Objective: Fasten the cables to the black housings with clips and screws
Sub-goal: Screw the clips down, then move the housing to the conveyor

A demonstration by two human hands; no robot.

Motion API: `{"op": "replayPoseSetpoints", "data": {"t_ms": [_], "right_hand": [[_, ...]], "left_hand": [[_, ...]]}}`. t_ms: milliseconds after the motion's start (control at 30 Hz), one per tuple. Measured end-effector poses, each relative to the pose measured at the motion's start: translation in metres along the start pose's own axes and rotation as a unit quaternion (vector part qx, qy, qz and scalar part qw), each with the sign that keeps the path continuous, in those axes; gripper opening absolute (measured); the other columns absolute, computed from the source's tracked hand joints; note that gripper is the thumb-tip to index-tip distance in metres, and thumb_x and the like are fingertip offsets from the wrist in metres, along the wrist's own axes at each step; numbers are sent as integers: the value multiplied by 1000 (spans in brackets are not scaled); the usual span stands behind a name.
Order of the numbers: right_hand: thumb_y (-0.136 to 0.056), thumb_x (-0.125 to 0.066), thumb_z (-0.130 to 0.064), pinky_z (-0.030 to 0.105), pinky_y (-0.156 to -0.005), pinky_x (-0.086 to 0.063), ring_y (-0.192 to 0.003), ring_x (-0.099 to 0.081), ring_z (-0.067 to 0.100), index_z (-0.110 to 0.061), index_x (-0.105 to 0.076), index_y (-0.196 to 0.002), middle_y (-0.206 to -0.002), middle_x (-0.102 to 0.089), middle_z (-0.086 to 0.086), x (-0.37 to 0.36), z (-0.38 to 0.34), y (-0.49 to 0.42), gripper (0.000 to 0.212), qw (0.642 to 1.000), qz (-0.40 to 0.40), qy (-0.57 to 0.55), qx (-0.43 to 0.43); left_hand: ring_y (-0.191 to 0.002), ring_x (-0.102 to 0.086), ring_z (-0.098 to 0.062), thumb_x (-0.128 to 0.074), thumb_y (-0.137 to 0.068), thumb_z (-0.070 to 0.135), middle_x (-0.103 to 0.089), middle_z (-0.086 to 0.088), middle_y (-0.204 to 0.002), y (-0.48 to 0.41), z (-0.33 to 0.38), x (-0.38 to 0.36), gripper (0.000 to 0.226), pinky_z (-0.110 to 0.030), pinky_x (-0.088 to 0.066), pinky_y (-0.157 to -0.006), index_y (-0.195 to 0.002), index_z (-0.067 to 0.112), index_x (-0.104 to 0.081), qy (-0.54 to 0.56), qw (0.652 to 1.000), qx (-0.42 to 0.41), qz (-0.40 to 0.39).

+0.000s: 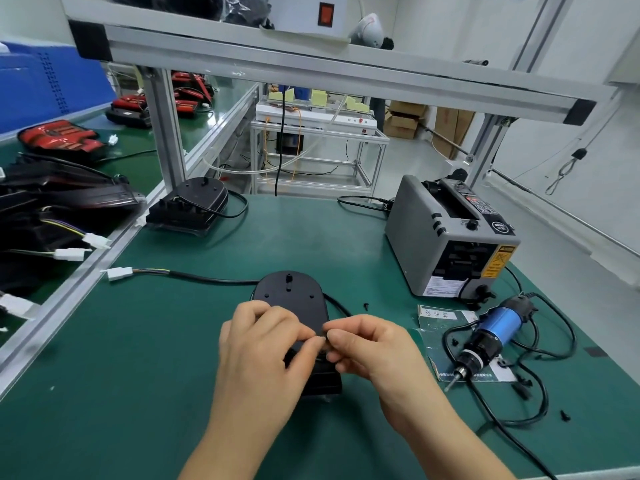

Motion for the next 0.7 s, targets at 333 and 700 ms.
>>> {"op": "replayPoseSetpoints", "data": {"t_ms": [333,700], "right_hand": [[-82,-65,0,20,-59,-50,-60,-60,9,-6,-71,-85,-69,-69,2,3,1,6,9,1000,-14,14,10],[-76,-75,-11,19,-54,-45,-54,-55,8,-19,-72,-59,-60,-65,0,4,10,15,19,997,-8,80,11]], "left_hand": [[-90,-45,-15,-58,-82,38,-57,20,-82,0,-3,-1,16,-36,-37,-73,-73,28,-66,16,995,-99,2],[-89,-43,-12,-58,-86,33,-60,16,-86,19,-12,0,18,-32,-39,-76,-81,24,-72,34,992,-115,41]]}}
Point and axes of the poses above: each hand's wrist, its own y-axis away from the middle knuckle, its own x-axis out of the back of the hand, z = x × y, the point moved 2 cm from there along -y, towards the middle knuckle
